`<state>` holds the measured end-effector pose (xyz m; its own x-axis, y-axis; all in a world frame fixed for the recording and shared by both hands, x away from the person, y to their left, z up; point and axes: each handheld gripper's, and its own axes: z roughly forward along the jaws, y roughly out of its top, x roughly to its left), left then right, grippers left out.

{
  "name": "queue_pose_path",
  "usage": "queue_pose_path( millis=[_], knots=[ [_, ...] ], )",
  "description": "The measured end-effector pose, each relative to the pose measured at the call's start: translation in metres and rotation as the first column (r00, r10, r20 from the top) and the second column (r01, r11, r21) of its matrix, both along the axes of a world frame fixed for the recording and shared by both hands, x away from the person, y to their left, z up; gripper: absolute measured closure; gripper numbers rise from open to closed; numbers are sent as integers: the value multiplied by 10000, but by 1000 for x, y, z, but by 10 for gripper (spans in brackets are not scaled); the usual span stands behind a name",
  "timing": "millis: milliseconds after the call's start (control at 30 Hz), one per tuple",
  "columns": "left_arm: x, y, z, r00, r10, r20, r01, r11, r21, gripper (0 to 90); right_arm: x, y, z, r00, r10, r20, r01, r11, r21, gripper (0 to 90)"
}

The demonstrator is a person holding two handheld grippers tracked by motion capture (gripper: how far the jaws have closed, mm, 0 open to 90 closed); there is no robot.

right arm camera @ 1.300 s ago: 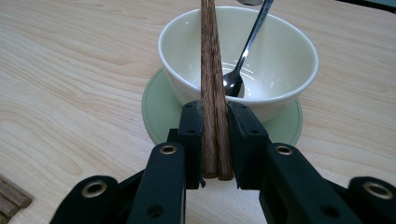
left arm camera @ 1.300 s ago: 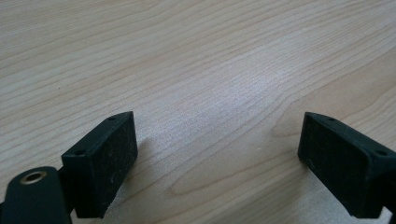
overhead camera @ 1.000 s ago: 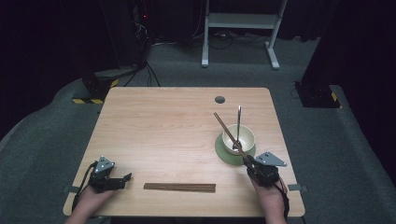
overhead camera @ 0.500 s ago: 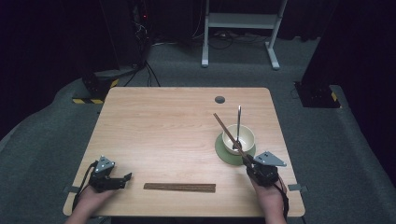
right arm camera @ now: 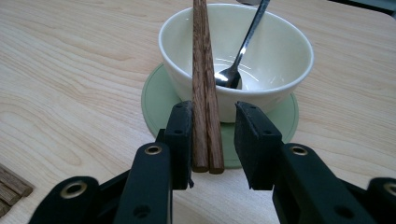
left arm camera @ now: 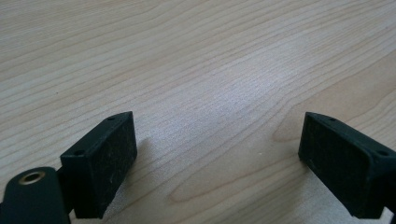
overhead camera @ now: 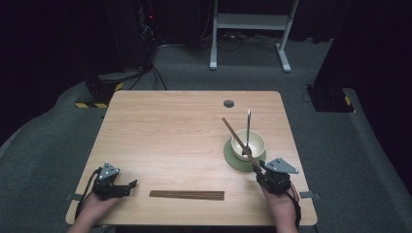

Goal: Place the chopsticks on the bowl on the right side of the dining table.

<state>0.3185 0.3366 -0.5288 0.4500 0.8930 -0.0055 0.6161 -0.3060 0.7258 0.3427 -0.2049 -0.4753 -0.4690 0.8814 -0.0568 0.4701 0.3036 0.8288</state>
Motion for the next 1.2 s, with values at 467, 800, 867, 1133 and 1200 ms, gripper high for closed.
queue_pose_path(
  millis=[467,800,867,1133,1200],
  knots=[
    [13,-4,11,9991,-404,-102,403,9992,-78,178,2,-21,3,9968,-790,130,789,9969,37,644],
    [51,-27,42,9985,-286,461,298,9992,-273,179,7,-29,3,9936,-1121,124,1119,9936,134,558],
    [61,-37,46,9981,-326,528,333,9994,-128,176,7,-30,2,9925,-1218,90,1216,9924,174,545],
    [93,-89,53,9940,-650,876,659,9978,-76,179,9,-30,1,9891,-1471,88,1469,9889,200,523],
    [101,-103,52,9935,-713,891,726,9973,-118,179,10,-30,1,9893,-1456,99,1454,9892,207,522]
  ],
)
